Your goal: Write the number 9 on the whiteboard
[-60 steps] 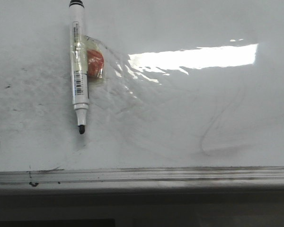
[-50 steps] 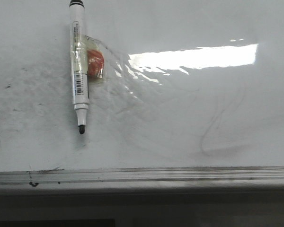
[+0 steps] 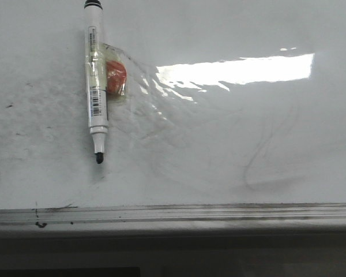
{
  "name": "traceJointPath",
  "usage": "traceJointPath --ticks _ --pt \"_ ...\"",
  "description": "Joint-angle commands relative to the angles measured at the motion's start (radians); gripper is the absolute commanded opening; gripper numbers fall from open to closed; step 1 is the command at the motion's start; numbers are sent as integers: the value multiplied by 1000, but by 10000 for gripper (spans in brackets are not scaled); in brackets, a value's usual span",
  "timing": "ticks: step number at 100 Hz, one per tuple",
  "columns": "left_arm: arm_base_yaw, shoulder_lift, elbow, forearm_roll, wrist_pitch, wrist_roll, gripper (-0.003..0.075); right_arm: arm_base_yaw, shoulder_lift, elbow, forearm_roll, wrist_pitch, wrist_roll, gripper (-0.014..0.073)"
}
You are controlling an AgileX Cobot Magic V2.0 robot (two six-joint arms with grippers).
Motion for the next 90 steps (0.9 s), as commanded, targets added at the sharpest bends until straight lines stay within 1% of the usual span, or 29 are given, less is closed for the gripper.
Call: traceJointPath --ticks 1,38,57,67,90 --pt "3 -27 40 8 -50 -5 -20 -4 -22 11 -2 -18 0 -64" --pt "3 -27 40 8 -66 -5 -20 -4 -22 11 -2 -18 0 -64" --pt "3 -27 40 8 -154 -5 -20 -4 -22 11 -2 -18 0 -63" --pt "3 -27 40 8 -172 -5 -20 -4 -22 11 -2 -20 0 -64" --pt "3 -27 40 9 -172 -5 -20 -4 -22 11 -2 -135 0 -63"
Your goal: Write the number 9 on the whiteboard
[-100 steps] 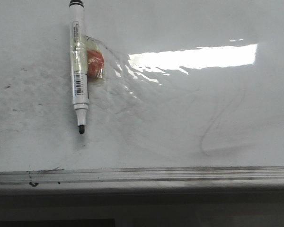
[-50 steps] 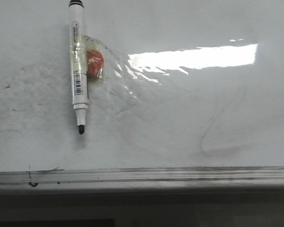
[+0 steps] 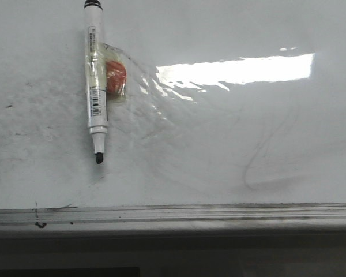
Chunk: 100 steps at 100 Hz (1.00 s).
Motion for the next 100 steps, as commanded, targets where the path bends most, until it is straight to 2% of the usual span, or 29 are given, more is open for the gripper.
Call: traceJointPath --ticks 1,18,30,40,48,68,83,100 --pt "3 -27 40 0 -86 -5 -20 -4 -22 11 -2 -115 -3 -63" --pt "3 -27 40 0 -146 -5 -20 -4 -22 11 -2 -190 -3 -63" --pt "3 -27 40 -40 -273 -5 -20 -4 -22 11 49 -342 -3 -63" --pt "3 -27 34 -109 -328 -5 -20 -4 -22 8 88 -425 -1 -63" --pt "3 -25 18 -114 -329 -5 -21 -2 -22 -22 100 -378 -1 -63" --pt "3 66 -128 -82 -194 -5 -21 0 41 -186 107 -80 -1 -63" --pt "3 179 -207 -47 -186 -5 -20 0 178 -265 133 -91 -1 -63" --pt "3 252 -224 -65 -229 -5 -11 0 286 -302 137 -126 -1 -63"
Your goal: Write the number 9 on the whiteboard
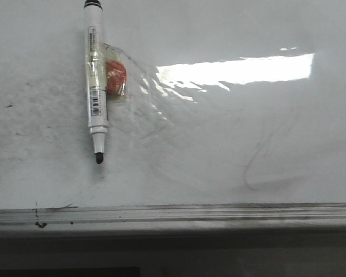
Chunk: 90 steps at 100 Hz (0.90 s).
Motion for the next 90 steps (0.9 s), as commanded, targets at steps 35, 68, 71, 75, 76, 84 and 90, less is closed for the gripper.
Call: traceJointPath --ticks 35,68,71,75,76,84,90 --pt "-4 194 -39 -101 -302 -5 457 21 71 0 3 -107 -2 -63" --pt "-383 401 -39 178 -548 -227 420 21 71 18 3 -133 -2 -63" --pt "-425 423 -39 175 -555 -227 413 21 71 18 3 -133 -2 -63" --pt "-486 455 -42 153 -560 -229 403 21 71 18 3 -133 -2 -63" --pt "-495 460 -42 147 -560 -229 402 21 71 18 3 -133 -2 -63" --pt "-607 525 -51 94 -577 -234 400 21 71 18 3 -135 -2 -63" --pt "-666 571 -57 70 -610 -234 400 21 71 18 3 -135 -2 -63"
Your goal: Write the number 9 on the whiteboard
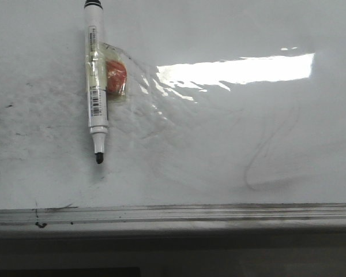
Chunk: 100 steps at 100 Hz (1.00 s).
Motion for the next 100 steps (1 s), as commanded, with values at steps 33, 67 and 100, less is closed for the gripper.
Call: traceJointPath --ticks 33,67,100 --pt "-241 308 -129 -105 -197 -26 400 2 16 -26 0 -86 -2 -63" --pt "-266 409 -151 -90 -197 -27 399 2 16 -26 2 -80 -2 -63" --pt "-266 467 -151 -207 -163 -8 160 26 16 -26 6 -30 -2 -63"
